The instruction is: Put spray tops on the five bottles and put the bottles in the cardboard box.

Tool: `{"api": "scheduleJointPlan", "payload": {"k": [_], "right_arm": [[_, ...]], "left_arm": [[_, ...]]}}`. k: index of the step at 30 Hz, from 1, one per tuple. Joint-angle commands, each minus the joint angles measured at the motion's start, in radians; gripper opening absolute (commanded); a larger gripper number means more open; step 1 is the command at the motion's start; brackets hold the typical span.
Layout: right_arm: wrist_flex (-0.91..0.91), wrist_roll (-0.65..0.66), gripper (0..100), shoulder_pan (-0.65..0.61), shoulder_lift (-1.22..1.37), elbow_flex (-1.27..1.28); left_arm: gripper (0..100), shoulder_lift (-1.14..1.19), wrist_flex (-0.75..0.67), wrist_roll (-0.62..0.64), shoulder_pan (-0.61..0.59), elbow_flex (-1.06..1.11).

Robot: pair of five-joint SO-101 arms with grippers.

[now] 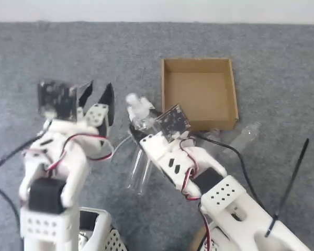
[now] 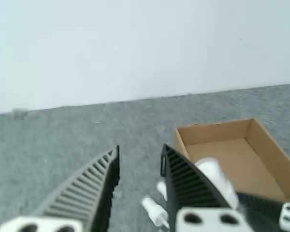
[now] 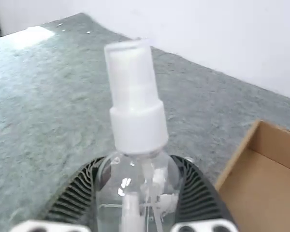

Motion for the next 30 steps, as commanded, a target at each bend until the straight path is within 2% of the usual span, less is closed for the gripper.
{"api": "scheduleJointPlan", "payload": {"k": [1, 8, 12, 16, 19, 22, 27, 30], "right_arm": [[0.007, 0.011, 0.6, 0.091, -0.039, -0.117], [0.143, 0.009, 0.6, 0.12, 0.124, -0.42], [0.145, 0.009, 0.6, 0.119, 0.3, -0.594], [0.209, -0.032, 0.6, 0.113, 0.441, -0.741], [0.277, -0.074, 0.6, 0.114, 0.495, -0.819], [0.332, -0.071, 0.6, 0.079, 0.499, -0.829], [0.463, -0.075, 0.6, 0.025, 0.443, -0.827], [0.516, -0.074, 0.6, 0.007, 0.383, -0.827]], "left_arm": [[18, -0.115, 0.006, -0.003, -0.011, 0.09], [19, -0.264, -0.068, -0.006, 0.0, 0.366], [20, -0.281, -0.068, -0.006, 0.094, 0.433], [29, -0.282, -0.071, -0.006, 0.173, 0.461], [35, -0.282, -0.071, -0.006, 0.173, 0.464], [35, -0.278, -0.086, -0.008, 0.173, 0.473], [35, -0.276, -0.232, -0.008, 0.094, 0.568], [35, -0.276, -0.264, -0.014, 0.061, 0.59]]}}
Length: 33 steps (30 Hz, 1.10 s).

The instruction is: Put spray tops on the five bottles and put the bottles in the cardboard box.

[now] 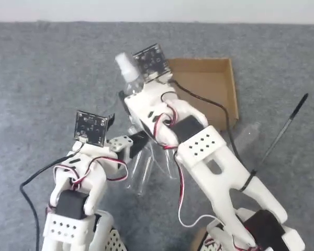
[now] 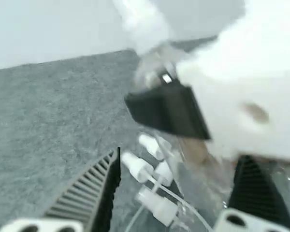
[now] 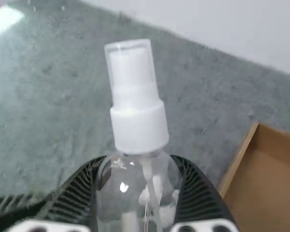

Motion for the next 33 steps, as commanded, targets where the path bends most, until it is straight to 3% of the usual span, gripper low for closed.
{"api": "scheduleJointPlan", "payload": {"k": [1, 11, 19, 22, 29, 33], "right_arm": [[0.079, -0.011, 0.6, -0.031, -0.145, -0.074], [0.185, -0.009, 0.6, -0.025, -0.239, -0.074], [-0.088, 0.029, 0.6, 0.211, -0.11, -0.114], [-0.182, 0.066, 0.6, 0.286, 0.013, -0.166], [-0.412, 0.064, 0.6, 0.357, 0.311, -0.252], [-0.541, 0.068, 0.6, 0.364, 0.438, -0.258]], "left_arm": [[35, -0.008, -0.051, -0.025, -0.026, -0.001], [35, -0.008, -0.048, -0.037, -0.025, 0.002], [35, -0.014, -0.048, -0.038, -0.025, 0.019], [29, -0.014, -0.048, -0.04, -0.034, 0.019], [5, -0.014, -0.049, -0.041, -0.057, 0.021], [1, -0.015, -0.049, -0.04, -0.071, 0.021]]}}
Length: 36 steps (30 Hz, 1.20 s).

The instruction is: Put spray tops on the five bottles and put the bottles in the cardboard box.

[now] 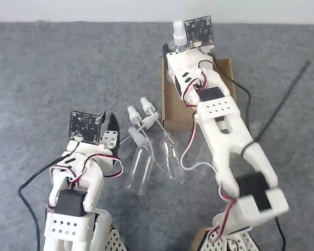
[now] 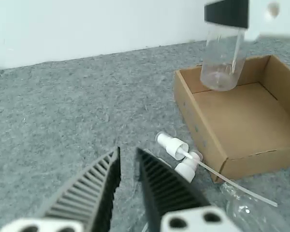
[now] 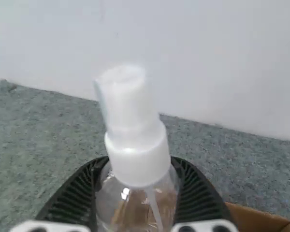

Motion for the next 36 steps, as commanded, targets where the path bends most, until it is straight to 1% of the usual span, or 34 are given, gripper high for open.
{"api": "scheduleJointPlan", "payload": {"k": [1, 9, 20, 36], "right_arm": [[-0.156, 0.018, 0.6, 0.019, 0.091, -0.075], [-0.286, 0.015, 0.6, 0.022, 0.219, -0.077], [-0.414, 0.015, 0.6, 0.022, 0.341, -0.077], [-0.415, 0.021, 0.7, 0.022, 0.375, -0.069]], "left_arm": [[1, -0.015, -0.025, -0.009, -0.003, -0.007], [1, -0.015, -0.025, -0.009, 0.003, -0.007], [1, -0.015, -0.025, -0.009, 0.005, -0.007], [1, -0.015, -0.025, -0.009, 0.005, -0.007]]}}
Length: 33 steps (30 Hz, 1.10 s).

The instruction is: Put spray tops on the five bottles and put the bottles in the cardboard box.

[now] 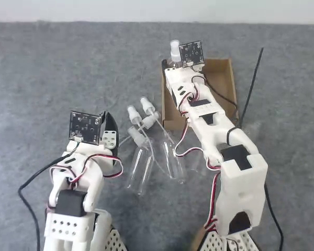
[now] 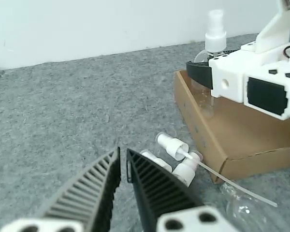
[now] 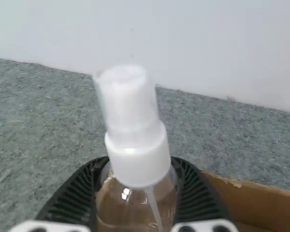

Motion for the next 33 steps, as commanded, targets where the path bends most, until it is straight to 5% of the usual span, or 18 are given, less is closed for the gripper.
{"api": "scheduleJointPlan", "payload": {"k": [1, 10, 25, 33], "right_arm": [[-0.018, 0.015, 0.7, 0.013, -0.021, -0.068], [-0.015, 0.015, 18.8, 0.007, -0.027, -0.037], [-0.015, 0.017, 20.2, 0.004, -0.03, -0.032], [-0.015, 0.104, 30.0, -0.007, -0.027, -0.031]], "left_arm": [[1, -0.014, -0.025, -0.009, 0.005, -0.007], [1, -0.014, -0.025, -0.009, 0.003, -0.007], [1, -0.014, -0.025, -0.009, 0.003, -0.007], [1, -0.014, -0.025, -0.009, 0.003, -0.007]]}}
